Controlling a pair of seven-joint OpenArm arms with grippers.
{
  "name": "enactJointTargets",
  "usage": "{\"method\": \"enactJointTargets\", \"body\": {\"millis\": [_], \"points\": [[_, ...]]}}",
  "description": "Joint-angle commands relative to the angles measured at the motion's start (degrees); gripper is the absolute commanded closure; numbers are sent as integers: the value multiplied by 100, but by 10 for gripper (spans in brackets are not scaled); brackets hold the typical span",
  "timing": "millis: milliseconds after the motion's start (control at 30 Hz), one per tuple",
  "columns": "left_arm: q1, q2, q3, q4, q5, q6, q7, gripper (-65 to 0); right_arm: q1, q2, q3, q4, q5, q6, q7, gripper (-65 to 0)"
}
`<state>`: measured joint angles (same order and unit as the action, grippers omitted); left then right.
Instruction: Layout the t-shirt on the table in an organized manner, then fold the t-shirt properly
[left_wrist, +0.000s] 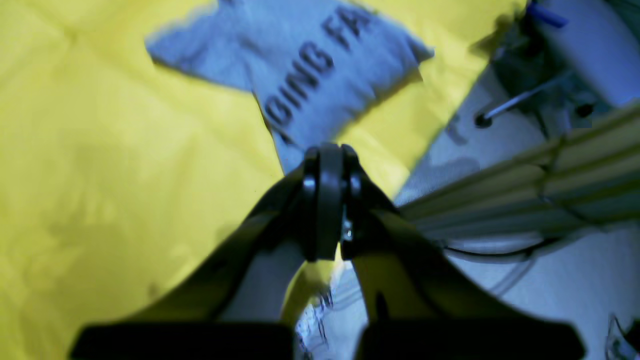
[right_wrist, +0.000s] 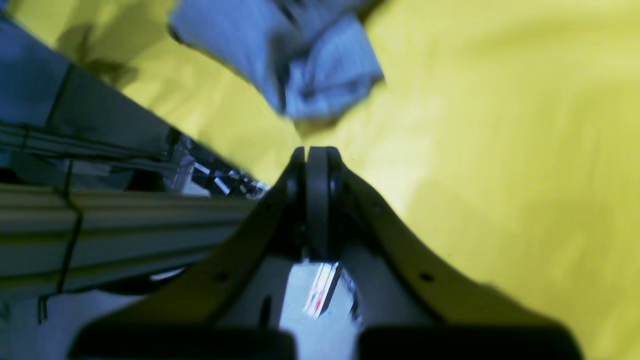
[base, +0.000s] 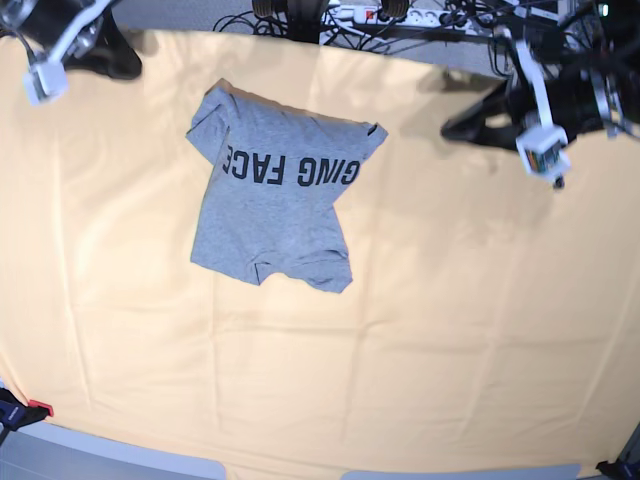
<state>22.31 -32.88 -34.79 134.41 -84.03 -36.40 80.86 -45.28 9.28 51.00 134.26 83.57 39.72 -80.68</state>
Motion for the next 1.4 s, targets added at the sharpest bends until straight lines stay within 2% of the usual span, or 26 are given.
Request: {"method": "enactJointTargets", "body": {"millis": [0, 100, 200, 333, 467, 633, 733, 833, 967, 1100, 1300, 1333, 1367], "points": [[308, -76, -195, 59, -97, 48, -86, 0, -243, 9, 164, 74, 143, 28, 68, 0], [1298, -79, -579, 59, -97, 48, -86, 0, -807, -151, 463, 74, 143, 28, 68, 0], [2315, -76, -667, 59, -97, 42, -86, 0, -1368, -350, 562, 74, 143, 28, 68, 0], [3475, -28, -527, 35, -97, -52, -86, 0, -1869, -485, 507, -28, 143, 28, 68, 0], [4096, -28, -74, -634, 39, -302, -86, 0, -1912, -479, 332, -1095, 143, 28, 68, 0], [4015, -26, 999, -2022, 992, -295, -86, 0, -1716, -400, -417, -2608, 26, 28, 68, 0], [3497, 72, 1731, -2931, 1528, -232, -153, 0, -1425, -249, -1054, -3449, -813, 28, 68, 0], [2791, 343, 2275, -4019, 2074, -289, -442, 0, -988, -59, -1720, -4306, -2026, 28, 929, 0], [1635, 715, 2750, -5720, 2999, -360, -1561, 0, -201, 221, -2555, -5519, -3897, 28, 2468, 0], [426, 1071, 3130, -7565, 4371, -360, -3254, 0, 673, 393, -3217, -6865, -5442, 28, 4026, 0], [-1078, 1375, 3818, -9816, 6714, -360, -6238, 0, 1768, 391, -3882, -8507, -7020, 28, 5753, 0], [-1263, 1447, 3952, -10065, 7075, -258, -6603, 0, 1902, 389, -3987, -8712, -7184, -37, 5965, 0], [-1419, 1534, 4079, -10251, 7394, 44, -6931, 0, 2020, 385, -4094, -8878, -7320, -201, 6065, 0]]}}
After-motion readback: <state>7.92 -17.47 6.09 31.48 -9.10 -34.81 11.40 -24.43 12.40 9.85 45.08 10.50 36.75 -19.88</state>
